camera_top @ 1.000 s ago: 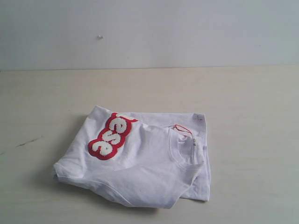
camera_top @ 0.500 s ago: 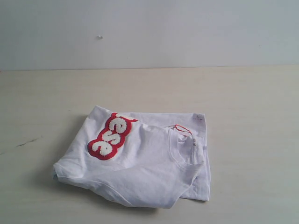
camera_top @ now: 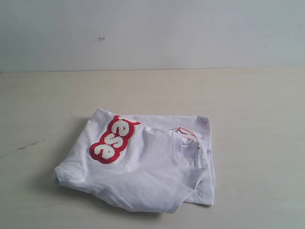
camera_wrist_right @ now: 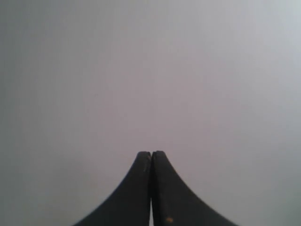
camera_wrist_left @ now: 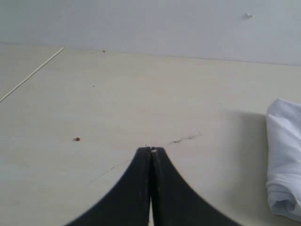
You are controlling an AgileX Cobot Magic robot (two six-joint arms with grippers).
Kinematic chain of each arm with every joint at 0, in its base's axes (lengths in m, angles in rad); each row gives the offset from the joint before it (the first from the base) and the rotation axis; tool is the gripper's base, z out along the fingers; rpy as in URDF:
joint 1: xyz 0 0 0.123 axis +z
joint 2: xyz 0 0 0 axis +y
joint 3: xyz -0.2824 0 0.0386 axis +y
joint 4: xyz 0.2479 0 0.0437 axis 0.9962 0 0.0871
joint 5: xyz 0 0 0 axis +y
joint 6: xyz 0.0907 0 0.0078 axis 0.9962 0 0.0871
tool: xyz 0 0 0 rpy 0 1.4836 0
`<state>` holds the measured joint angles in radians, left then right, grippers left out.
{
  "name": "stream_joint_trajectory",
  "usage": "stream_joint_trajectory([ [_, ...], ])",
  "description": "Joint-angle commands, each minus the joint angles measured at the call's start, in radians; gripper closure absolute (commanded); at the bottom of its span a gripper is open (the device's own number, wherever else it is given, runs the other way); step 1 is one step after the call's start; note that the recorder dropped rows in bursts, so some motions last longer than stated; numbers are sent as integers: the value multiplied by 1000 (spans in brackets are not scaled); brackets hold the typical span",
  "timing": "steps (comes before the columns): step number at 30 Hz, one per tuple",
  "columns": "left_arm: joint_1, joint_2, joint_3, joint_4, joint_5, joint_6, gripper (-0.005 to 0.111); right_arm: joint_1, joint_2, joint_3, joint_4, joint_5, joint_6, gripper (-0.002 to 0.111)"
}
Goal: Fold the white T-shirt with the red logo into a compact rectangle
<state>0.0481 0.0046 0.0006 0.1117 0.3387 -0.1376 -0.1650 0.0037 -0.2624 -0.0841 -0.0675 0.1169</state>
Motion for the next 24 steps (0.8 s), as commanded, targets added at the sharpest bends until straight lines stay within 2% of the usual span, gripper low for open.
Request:
stream_joint_trajectory([
  [1,3,-5,-1,-1,-5,5,107,12,-4,92,-57,-11,62,108],
  [12,3,-5,-1,-1,-5,5,107,26,-4,262,-59,-11,67,108],
  [19,3,-5,-1,-1,-5,5,107,26,-4,262,-59,93,16,108],
  [24,3,-5,-1,-1,-5,5,107,26,-4,262,-55,296,-102,108],
])
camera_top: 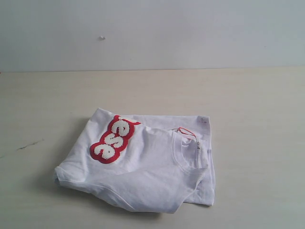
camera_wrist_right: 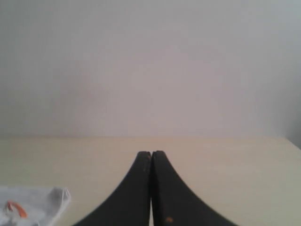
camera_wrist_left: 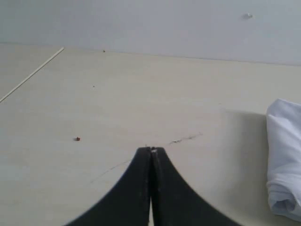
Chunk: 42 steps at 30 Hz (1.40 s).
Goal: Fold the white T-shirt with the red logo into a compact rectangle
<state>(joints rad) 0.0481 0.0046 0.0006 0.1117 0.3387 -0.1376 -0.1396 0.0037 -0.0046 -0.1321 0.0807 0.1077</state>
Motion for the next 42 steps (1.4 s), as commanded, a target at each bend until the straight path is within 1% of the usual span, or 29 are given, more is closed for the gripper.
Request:
stream_joint_trajectory([
  [1,3,-5,-1,-1,-5,5,107,1,-4,5,-7,165,-118,108],
  [5,3,-5,-1,-1,-5,5,107,1,-4,5,1,173,-128,108],
  [9,3,-5,-1,-1,-5,3,107,1,-4,5,27,185,-72,108],
  [13,3,-5,-1,-1,-5,6,107,1,-4,5,27,194,-96,108],
  [19,3,-5,-1,-1,-5,6,107,1,-4,5,27,196,52,108],
  [42,3,-5,-1,-1,-5,6,107,1,-4,5,27,196,54,108],
])
